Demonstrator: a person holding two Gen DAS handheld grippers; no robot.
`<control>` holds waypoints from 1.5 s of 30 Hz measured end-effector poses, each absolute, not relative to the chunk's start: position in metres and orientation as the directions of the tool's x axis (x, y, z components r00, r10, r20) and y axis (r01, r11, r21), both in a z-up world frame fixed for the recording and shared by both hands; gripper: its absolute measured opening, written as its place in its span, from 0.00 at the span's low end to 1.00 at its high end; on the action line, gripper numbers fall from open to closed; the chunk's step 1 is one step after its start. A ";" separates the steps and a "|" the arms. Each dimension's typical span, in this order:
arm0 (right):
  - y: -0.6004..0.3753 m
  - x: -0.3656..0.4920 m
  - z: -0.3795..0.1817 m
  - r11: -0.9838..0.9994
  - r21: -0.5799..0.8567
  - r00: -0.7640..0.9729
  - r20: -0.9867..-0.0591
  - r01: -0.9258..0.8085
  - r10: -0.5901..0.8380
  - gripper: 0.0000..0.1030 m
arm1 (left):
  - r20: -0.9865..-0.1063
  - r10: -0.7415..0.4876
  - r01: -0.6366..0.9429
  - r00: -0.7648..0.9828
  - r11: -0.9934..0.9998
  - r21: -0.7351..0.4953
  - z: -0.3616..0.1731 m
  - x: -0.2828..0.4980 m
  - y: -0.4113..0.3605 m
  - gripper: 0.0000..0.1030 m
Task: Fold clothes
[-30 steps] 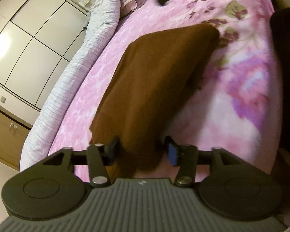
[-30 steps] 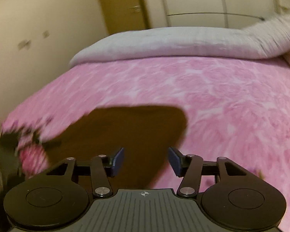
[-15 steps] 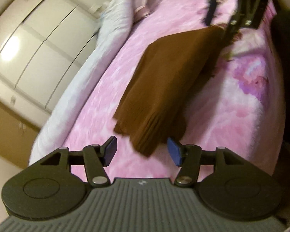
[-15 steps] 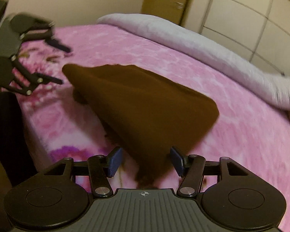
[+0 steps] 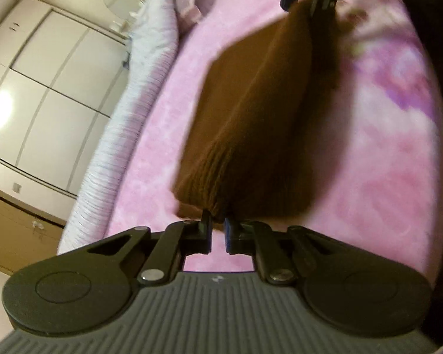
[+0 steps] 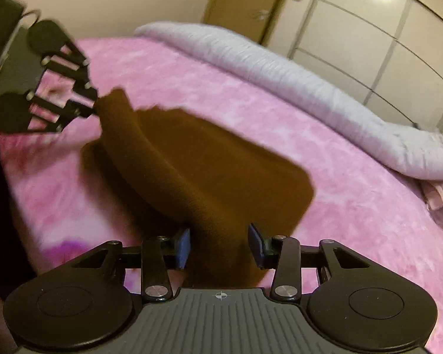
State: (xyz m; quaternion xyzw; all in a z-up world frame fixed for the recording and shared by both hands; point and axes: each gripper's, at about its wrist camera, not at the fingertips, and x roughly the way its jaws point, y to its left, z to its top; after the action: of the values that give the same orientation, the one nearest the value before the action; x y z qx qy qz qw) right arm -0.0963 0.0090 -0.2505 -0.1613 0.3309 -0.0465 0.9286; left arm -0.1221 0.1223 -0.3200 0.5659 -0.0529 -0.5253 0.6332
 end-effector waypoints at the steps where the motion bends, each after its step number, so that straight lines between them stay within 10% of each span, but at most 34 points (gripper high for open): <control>1: 0.013 -0.099 -0.256 0.935 -0.352 0.772 -0.605 -0.037 -0.197 0.40 | -0.533 -0.717 0.608 0.449 -0.193 0.771 -0.324 -0.123 0.126 0.10; 4: 0.021 -0.107 -0.264 0.912 -0.403 0.777 -0.595 -0.069 -0.204 0.46 | -0.538 -0.704 0.624 0.463 -0.172 0.762 -0.326 -0.125 0.138 0.19; 8: 0.029 -0.104 -0.267 0.877 -0.467 0.776 -0.592 -0.111 -0.217 0.55 | -0.505 -0.725 0.632 0.469 -0.124 0.765 -0.320 -0.130 0.148 0.53; 12: 0.033 -0.095 -0.274 0.859 -0.489 0.771 -0.602 -0.151 -0.208 0.57 | -0.445 -0.780 0.601 0.439 -0.113 0.791 -0.309 -0.135 0.147 0.58; 17: 0.038 -0.087 -0.276 0.843 -0.507 0.768 -0.608 -0.181 -0.201 0.57 | -0.433 -0.821 0.480 0.372 -0.229 0.847 -0.310 -0.143 0.124 0.55; 20: 0.034 -0.080 -0.274 0.854 -0.481 0.755 -0.630 -0.197 -0.181 0.56 | -0.501 -0.800 0.430 0.330 -0.344 0.834 -0.320 -0.141 0.098 0.15; 22: 0.025 -0.071 -0.272 0.864 -0.460 0.736 -0.653 -0.203 -0.175 0.19 | -0.450 -0.820 0.389 0.355 -0.308 0.868 -0.314 -0.137 0.086 0.14; 26: 0.032 -0.084 -0.252 0.755 -0.648 0.850 -0.449 -0.098 -0.275 0.14 | -0.272 -0.874 0.379 0.402 -0.112 0.919 -0.293 -0.136 0.086 0.13; 32: 0.042 -0.080 -0.301 0.711 -0.660 0.797 -0.554 -0.243 -0.243 0.15 | -0.440 -0.791 0.329 0.424 -0.318 0.889 -0.368 -0.143 0.092 0.16; 38: 0.036 -0.090 -0.289 0.755 -0.631 0.802 -0.538 -0.179 -0.259 0.24 | -0.465 -0.766 0.450 0.444 -0.258 0.855 -0.351 -0.148 0.100 0.23; 45: 0.040 -0.119 -0.284 0.748 -0.639 0.793 -0.543 -0.178 -0.276 0.63 | -0.450 -0.775 0.579 0.443 -0.137 0.804 -0.311 -0.175 0.117 0.50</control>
State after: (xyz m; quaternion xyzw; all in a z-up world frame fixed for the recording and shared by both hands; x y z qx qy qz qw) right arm -0.1185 0.0400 -0.2838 -0.3536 0.3205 -0.0279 0.8783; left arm -0.1749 0.1168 -0.3115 0.5457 -0.0901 -0.5202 0.6508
